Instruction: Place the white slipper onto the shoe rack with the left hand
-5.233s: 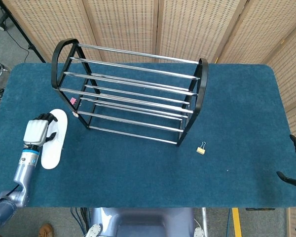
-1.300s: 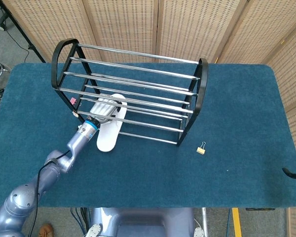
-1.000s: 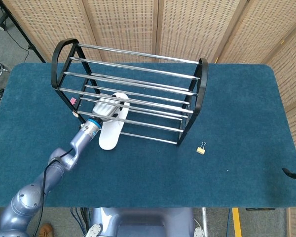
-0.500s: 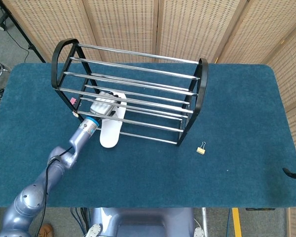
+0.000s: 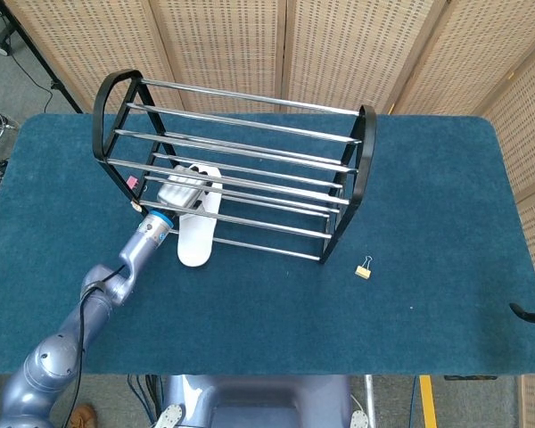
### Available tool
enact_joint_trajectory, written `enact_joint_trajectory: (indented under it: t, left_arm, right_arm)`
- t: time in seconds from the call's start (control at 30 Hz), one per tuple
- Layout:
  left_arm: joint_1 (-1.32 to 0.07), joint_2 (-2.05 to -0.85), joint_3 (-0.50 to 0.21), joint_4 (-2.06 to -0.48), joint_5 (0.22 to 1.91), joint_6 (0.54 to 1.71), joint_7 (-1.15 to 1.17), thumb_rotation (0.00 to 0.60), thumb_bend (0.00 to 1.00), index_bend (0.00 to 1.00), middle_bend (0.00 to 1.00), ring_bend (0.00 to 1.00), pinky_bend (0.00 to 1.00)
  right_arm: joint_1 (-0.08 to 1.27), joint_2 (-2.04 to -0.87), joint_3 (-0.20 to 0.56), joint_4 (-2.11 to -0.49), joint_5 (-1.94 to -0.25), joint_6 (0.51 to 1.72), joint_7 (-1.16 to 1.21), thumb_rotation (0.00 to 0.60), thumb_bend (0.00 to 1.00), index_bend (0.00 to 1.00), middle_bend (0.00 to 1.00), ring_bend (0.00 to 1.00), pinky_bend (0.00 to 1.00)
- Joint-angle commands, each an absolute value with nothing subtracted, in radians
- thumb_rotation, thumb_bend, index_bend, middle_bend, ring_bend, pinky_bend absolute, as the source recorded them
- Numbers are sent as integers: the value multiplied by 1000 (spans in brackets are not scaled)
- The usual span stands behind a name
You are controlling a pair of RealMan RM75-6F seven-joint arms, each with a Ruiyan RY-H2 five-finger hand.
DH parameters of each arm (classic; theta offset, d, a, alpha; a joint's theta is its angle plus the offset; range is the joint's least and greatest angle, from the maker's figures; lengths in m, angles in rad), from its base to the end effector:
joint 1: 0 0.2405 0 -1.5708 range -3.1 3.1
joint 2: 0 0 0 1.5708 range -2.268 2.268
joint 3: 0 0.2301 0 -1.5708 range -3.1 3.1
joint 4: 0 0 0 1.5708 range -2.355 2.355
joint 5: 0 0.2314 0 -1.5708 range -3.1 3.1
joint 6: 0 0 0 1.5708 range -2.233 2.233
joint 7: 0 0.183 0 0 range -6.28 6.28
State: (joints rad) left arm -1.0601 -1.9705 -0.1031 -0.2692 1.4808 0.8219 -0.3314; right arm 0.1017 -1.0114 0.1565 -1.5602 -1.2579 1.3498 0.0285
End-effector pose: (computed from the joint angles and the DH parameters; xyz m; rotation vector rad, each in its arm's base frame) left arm -0.1232 0.5090 -0.0473 -1.8958 -0.5783 -0.9021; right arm -0.3488 -0.2467 0.1889 1.2026 -0.9156 0.7338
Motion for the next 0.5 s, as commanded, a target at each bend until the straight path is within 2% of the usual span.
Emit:
enact_joint_trajectory:
  t: [0.03,0.1,0.2,0.3,0.5]
  left_arm:
    - [-1060,-1969,-100,-274,1482,821,-333,600,513,657,499,408,575]
    - [-1059,-1966,-98,-280,1483,820,-338,600,495,574,401,312,558]
    - [-1060,-1961,-93,-287,1486,818,-338,600,480,472,306,207,496]
    - [-1061,-1958,-88,-293,1491,828,-318,600,463,442,265,176,431]
    - [-1059,-1943,-88,-326,1487,829,-297,600,394,403,231,145,379]
  right_arm:
    - [102,-1011,157,-1561,-1257,1349,30,600,0,0,0,0,0]
    - [101,-1010,157,-1562,-1257,1350,31,600,0,0,0,0,0]
    - [100,-1009,157,-1562,-1259,1353,32,600,0,0,0,0,0]
    - [99,-1008,157,-1564,-1260,1356,35,600,0,0,0,0,0]
    - [96,-1005,157,-1566,-1263,1361,40,600,0,0,0,0,0]
